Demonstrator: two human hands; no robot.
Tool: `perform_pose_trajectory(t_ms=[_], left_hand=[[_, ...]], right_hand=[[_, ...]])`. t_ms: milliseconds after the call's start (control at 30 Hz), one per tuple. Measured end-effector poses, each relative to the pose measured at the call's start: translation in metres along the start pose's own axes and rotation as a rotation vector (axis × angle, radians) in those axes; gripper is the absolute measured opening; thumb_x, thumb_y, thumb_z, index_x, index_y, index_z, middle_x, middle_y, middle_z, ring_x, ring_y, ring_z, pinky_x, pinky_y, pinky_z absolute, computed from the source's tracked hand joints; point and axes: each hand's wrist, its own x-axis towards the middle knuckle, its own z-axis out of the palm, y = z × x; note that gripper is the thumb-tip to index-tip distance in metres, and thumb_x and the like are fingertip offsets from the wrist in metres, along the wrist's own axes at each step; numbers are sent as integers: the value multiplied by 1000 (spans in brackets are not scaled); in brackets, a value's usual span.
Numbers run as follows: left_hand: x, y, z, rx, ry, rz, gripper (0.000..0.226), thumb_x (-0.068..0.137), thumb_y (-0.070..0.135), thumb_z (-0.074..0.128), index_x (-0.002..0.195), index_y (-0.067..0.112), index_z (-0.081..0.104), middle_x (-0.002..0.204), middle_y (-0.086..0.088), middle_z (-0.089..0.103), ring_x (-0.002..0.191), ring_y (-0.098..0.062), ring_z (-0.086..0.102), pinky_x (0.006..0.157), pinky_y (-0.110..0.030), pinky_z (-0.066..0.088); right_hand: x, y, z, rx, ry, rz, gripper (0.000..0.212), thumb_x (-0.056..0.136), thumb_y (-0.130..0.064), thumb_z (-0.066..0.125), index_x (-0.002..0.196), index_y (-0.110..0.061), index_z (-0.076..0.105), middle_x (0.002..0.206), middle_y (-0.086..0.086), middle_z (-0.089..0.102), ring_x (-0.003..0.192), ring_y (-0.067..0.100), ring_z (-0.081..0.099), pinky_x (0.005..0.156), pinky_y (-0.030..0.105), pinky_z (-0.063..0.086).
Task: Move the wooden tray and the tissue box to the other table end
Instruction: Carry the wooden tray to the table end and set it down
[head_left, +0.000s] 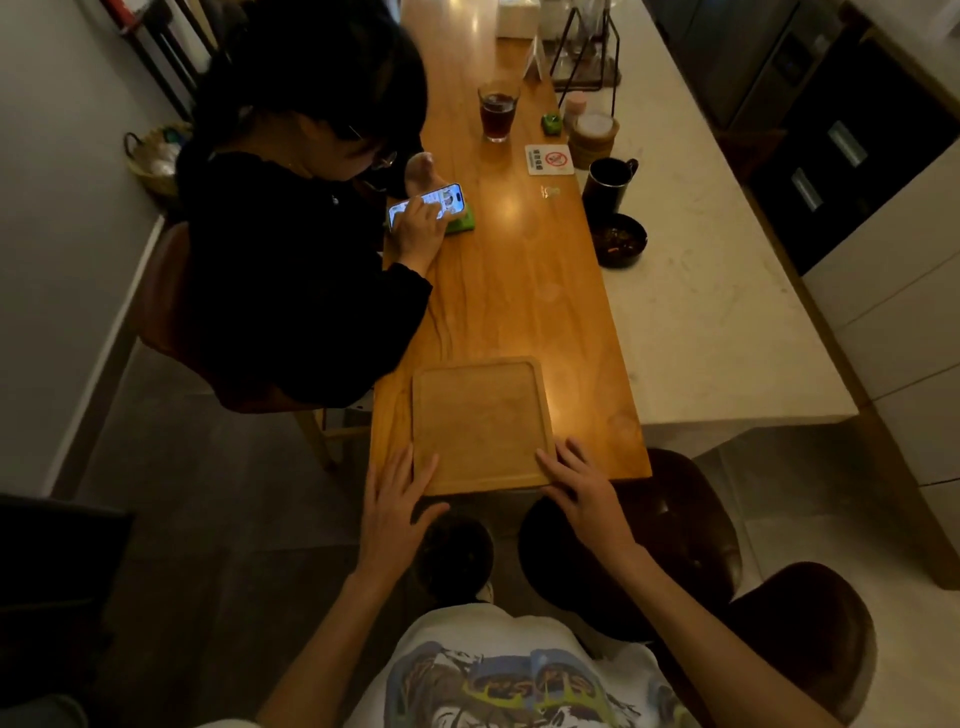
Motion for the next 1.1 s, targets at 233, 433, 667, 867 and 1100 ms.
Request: perform_pose_trajectory(t_ms=[233,433,667,867,1100], left_hand=[[6,-6,-2,-42,122,2,59,88,24,69,144,22,50,151,-14,44,142,-31,36,114,-51,35],[5,-7,2,11,173,32,60,87,21,71,143,16,51,148,-19,46,141,-36,38,115,-53,33],[6,-10,4,8,164,37,68,80,13,78,142,15,51,146,-22,48,140,-37,35,104,-61,45],[7,-8,1,-35,179,33,66,81,11,78,141,16,52,146,-21,49,140,-33,33,107,-58,43],[8,-8,-1,-111,170,-2,62,85,9,74,142,18,51,148,-19,47,143,-27,28,114,-51,34]], right_hand=[[-2,-5,11,-187,55,-107,60,86,-10,74,143,-17,53,146,16,52,142,36,40,115,53,36],[-1,-10,22,-271,147,-109,61,85,-6,74,142,-14,54,141,19,57,135,42,48,110,61,39],[-1,-14,23,-300,191,-123,59,82,-4,77,138,-10,58,134,21,63,129,44,54,105,64,43],[-1,-13,25,-290,175,-106,56,86,-6,74,139,-11,57,135,21,62,131,45,52,107,66,40],[-2,-17,24,-283,167,-94,52,89,-9,69,139,-11,57,136,21,61,131,47,50,109,65,38]])
